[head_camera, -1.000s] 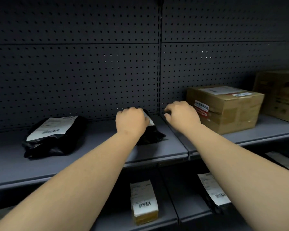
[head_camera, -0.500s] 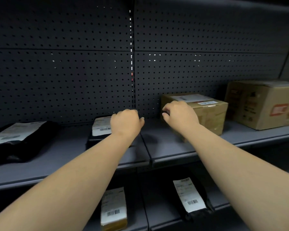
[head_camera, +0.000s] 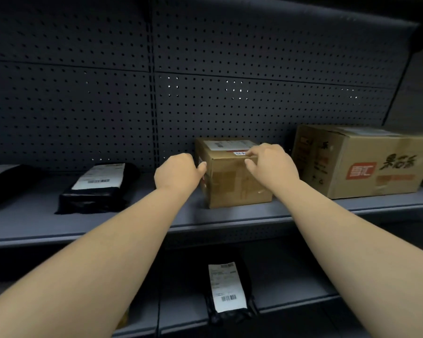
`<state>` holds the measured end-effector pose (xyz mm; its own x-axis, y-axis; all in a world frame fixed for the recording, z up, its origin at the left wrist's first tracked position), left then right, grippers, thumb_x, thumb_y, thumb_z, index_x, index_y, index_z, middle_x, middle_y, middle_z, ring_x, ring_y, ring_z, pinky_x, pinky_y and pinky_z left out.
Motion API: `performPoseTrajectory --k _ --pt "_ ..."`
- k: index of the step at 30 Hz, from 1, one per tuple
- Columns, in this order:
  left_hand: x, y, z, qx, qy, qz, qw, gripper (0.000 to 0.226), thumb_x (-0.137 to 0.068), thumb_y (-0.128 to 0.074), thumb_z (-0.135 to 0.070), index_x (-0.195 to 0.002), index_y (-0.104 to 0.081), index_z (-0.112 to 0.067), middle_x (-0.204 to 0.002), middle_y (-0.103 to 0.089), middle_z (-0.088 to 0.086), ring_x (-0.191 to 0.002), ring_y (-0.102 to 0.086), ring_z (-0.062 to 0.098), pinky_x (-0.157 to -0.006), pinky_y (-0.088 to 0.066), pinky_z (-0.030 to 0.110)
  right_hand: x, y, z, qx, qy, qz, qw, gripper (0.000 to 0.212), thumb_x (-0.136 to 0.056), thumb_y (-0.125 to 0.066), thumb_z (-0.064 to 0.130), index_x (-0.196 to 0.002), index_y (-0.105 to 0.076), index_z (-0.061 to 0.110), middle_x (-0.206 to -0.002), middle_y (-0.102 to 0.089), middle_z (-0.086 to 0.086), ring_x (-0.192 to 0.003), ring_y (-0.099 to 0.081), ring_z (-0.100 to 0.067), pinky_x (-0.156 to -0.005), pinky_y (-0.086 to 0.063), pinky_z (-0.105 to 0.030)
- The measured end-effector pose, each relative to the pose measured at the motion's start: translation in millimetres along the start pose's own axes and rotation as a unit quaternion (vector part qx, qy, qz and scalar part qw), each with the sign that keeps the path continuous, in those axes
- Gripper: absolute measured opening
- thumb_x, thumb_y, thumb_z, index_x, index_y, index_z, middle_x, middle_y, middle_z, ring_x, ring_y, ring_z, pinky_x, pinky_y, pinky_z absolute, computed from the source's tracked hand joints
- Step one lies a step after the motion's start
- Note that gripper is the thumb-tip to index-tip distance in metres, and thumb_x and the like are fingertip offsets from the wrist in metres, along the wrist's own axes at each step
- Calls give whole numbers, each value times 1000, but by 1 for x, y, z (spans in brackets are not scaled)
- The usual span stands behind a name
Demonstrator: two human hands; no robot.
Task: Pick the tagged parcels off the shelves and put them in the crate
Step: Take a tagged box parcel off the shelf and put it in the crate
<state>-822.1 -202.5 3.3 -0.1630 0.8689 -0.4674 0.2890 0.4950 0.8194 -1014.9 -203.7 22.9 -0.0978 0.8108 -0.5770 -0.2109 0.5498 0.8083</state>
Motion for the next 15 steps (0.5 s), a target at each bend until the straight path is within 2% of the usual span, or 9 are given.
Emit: performPoseTrajectory --k 5,9,11,13,15 --pt "7 -7 -23 84 53 22 995 42 -93 -43 -50 -94 -63 -14 -74 -62 6 -68 -58 26 -53 -40 28 6 4 -33 -23 -15 3 1000 33 -93 -48 34 -121 -60 21 -122 -59 -6 -112 -49 -27 -87 -46 -40" --pt "5 -9 -31 133 90 30 986 43 -94 -42 -46 -72 -56 -12 -55 -47 3 -49 -44 20 -44 -27 25 5 3 -51 -87 -50 2 995 31 -93 -48 33 -120 -59 21 -122 -58 -6 -111 -51 -27 -83 -48 -38" --pt "3 -9 -32 164 117 25 979 50 -94 -44 -45 -56 -42 -13 -50 -37 2 -45 -35 19 -44 -23 25 3 0 -55 -120 -72 -4 990 33 -94 -48 34 -123 -56 22 -126 -56 -5 -113 -50 -26 -85 -46 -37" --pt "0 -11 -32 203 148 22 968 54 -93 -46 -44 -50 -33 -14 -48 -31 2 -43 -30 19 -44 -20 25 -1 -4 -57 -144 -93 -1 985 39 -94 -47 36 -130 -50 20 -130 -53 -5 -116 -49 -26 -86 -44 -36" --pt "-3 -12 -32 238 177 21 955 56 -93 -47 -44 -48 -31 -14 -46 -29 2 -43 -28 19 -45 -20 25 -6 -9 -59 -186 -118 7 975 43 -94 -47 37 -134 -46 19 -133 -52 -6 -117 -50 -26 -85 -43 -34"
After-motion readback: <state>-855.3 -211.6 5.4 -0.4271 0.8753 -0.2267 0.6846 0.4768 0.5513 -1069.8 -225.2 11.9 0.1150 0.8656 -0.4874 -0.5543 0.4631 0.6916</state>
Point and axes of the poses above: each hand's wrist, its own x-axis away from the middle knuckle, its own y-axis out of the back of the hand, z = x × y, the point moved 2 cm from there along -x, towards the middle knuckle
